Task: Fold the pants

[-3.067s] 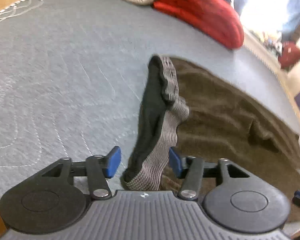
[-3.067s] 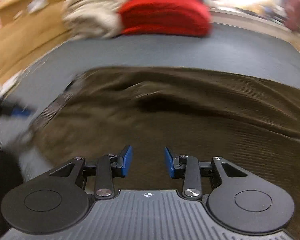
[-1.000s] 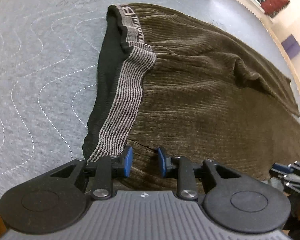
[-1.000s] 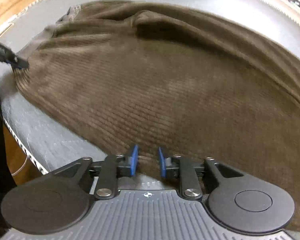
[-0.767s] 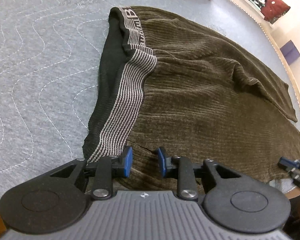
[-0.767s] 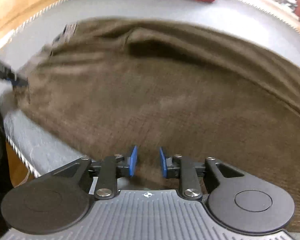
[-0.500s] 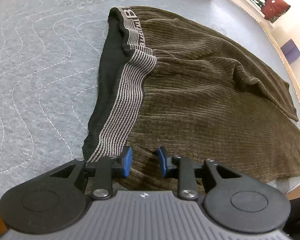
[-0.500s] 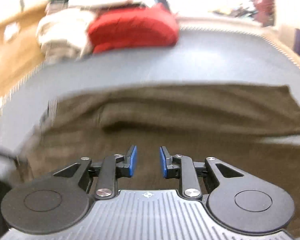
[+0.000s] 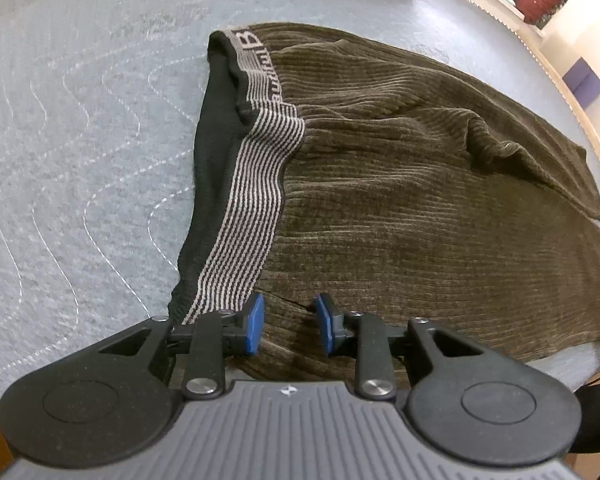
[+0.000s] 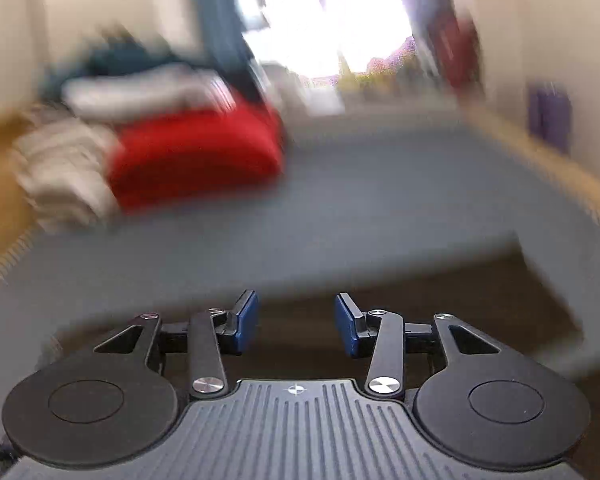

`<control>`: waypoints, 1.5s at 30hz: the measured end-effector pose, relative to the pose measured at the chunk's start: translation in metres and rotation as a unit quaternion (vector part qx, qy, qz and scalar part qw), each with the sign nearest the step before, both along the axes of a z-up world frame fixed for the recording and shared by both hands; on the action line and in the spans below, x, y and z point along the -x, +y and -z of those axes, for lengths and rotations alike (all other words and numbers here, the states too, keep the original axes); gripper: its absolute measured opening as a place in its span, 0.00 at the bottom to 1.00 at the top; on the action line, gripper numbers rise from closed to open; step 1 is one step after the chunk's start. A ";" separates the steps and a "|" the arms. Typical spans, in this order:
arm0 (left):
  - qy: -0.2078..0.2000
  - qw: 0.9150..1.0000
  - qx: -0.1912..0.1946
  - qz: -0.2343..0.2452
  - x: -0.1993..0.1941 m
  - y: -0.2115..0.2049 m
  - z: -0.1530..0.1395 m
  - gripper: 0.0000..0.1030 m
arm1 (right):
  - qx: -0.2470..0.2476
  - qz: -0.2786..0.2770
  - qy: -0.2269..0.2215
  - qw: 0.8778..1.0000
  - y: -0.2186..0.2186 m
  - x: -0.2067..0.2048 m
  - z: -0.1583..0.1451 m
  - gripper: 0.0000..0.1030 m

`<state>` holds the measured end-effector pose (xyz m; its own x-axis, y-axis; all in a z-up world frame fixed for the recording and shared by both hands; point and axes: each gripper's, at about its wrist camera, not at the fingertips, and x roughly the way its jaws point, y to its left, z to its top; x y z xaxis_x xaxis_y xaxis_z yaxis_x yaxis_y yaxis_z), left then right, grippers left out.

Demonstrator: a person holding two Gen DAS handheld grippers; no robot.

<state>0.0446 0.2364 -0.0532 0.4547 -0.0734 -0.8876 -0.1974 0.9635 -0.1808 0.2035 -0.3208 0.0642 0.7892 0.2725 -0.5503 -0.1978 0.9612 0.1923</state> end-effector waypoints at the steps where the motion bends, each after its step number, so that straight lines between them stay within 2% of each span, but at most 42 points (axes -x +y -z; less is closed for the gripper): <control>1: -0.002 1.000 -0.007 0.000 -0.001 -0.002 -0.001 0.31 | -0.023 -0.001 0.003 1.000 0.000 -0.004 0.003 0.41; 3: -0.008 1.000 -0.010 -0.005 -0.002 -0.002 -0.002 0.31 | -0.041 -0.018 0.002 0.999 0.007 -0.012 0.004 0.41; 7: -0.013 1.000 0.016 -0.019 -0.018 -0.003 -0.007 0.29 | 0.027 -0.031 -0.032 0.999 0.025 -0.017 0.005 0.41; 9: -0.024 1.000 0.013 -0.011 -0.034 -0.009 -0.014 0.29 | 0.026 -0.029 -0.031 0.999 0.024 -0.021 0.003 0.40; 10: -0.031 0.999 0.010 -0.006 -0.045 -0.012 -0.020 0.28 | 0.017 -0.030 -0.029 0.999 0.023 -0.025 0.001 0.38; 14: -0.074 0.997 0.007 -0.011 -0.103 -0.019 -0.045 0.28 | 0.002 -0.029 -0.034 0.999 0.021 -0.025 -0.009 0.15; 18: -0.104 0.994 -0.011 -0.026 -0.166 -0.019 -0.060 0.30 | -0.017 -0.020 -0.019 0.999 0.009 -0.033 -0.009 0.15; 21: -0.093 0.994 -0.044 -0.045 -0.211 -0.015 -0.055 0.40 | -0.041 -0.020 0.007 0.999 0.000 -0.040 -0.005 0.16; 24: -0.067 0.994 -0.069 -0.057 -0.254 -0.005 -0.039 0.50 | -0.039 -0.022 0.017 0.999 -0.005 -0.041 -0.001 0.16; 27: -0.038 0.993 -0.095 -0.063 -0.288 0.003 -0.024 0.75 | -0.024 -0.022 0.023 0.999 -0.009 -0.040 0.005 0.16; 28: -0.021 0.993 -0.098 -0.060 -0.299 0.004 -0.016 0.88 | -0.019 -0.023 0.024 0.999 -0.010 -0.039 0.006 0.16; 31: 0.012 0.991 -0.133 -0.022 -0.318 0.002 0.002 0.89 | 0.006 -0.023 0.020 1.000 -0.015 -0.037 0.008 0.16; 34: 0.024 0.990 -0.137 0.026 -0.326 -0.003 0.014 0.89 | 0.023 -0.017 0.019 0.999 -0.020 -0.037 0.010 0.16; 36: 0.014 0.986 -0.152 0.062 -0.325 -0.009 0.013 0.75 | 0.028 -0.013 0.020 0.999 -0.023 -0.038 0.010 0.16; 37: 0.010 0.987 -0.138 0.078 -0.324 -0.010 0.011 0.51 | 0.029 -0.011 0.021 0.999 -0.024 -0.039 0.010 0.16; 38: 0.006 0.986 -0.136 0.096 -0.322 -0.014 0.007 0.37 | 0.030 -0.011 0.022 0.999 -0.025 -0.040 0.011 0.16; 39: 0.001 0.982 -0.154 0.112 -0.319 -0.020 0.002 0.30 | 0.031 -0.011 0.022 0.999 -0.024 -0.041 0.010 0.16; 40: -0.002 0.975 -0.180 0.127 -0.314 -0.027 -0.002 0.10 | 0.033 -0.011 0.022 0.999 -0.024 -0.042 0.010 0.16; 41: -0.008 0.969 -0.202 0.141 -0.307 -0.032 -0.007 0.09 | 0.036 -0.011 0.022 0.999 -0.023 -0.043 0.009 0.16; 42: -0.017 0.966 -0.208 0.152 -0.299 -0.036 -0.014 0.08 | 0.039 -0.010 0.021 0.999 -0.023 -0.043 0.009 0.16; 45: -0.066 0.962 -0.208 0.164 -0.254 -0.042 -0.043 0.04 | 0.041 -0.003 0.023 0.999 -0.022 -0.045 0.008 0.16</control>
